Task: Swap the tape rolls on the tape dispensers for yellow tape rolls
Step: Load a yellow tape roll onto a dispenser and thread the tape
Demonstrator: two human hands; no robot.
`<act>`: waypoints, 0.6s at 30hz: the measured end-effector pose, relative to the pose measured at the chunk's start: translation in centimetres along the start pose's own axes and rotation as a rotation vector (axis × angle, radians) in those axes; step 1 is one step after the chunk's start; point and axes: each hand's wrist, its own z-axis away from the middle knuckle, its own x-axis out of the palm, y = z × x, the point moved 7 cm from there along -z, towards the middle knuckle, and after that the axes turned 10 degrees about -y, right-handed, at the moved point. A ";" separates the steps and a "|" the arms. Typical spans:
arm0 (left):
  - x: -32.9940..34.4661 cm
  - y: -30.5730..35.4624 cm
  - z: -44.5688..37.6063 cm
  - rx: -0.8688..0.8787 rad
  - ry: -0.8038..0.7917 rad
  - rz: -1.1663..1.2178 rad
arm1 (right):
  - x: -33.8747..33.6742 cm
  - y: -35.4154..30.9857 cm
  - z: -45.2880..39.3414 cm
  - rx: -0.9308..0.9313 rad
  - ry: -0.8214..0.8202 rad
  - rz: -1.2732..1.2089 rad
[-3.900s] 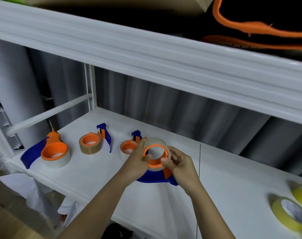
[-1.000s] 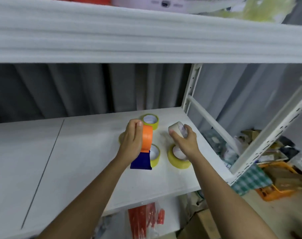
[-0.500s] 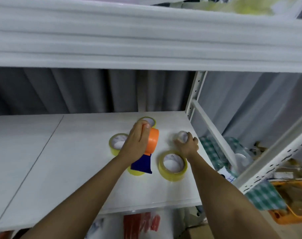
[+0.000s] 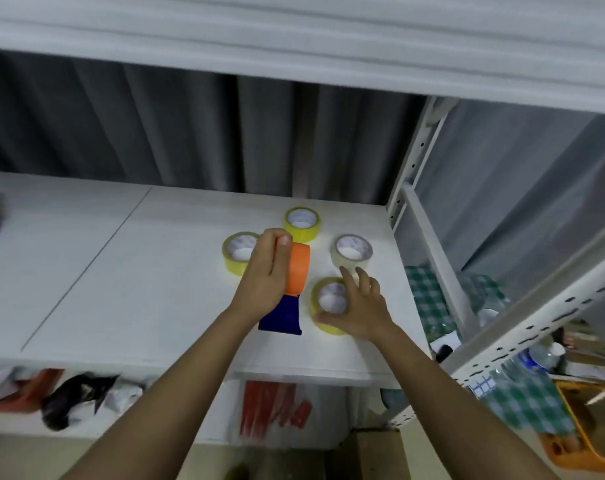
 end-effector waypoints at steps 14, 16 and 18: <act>-1.0 -0.5 2.2 -0.005 -0.011 -0.120 | 0.1 -1.4 0.1 0.071 0.006 0.074; -1.4 -0.4 2.2 0.017 0.017 -0.136 | -0.5 -1.0 1.0 0.073 0.103 0.000; -1.7 -0.4 2.2 0.020 0.048 -0.162 | -1.4 0.0 2.1 0.091 0.193 -0.211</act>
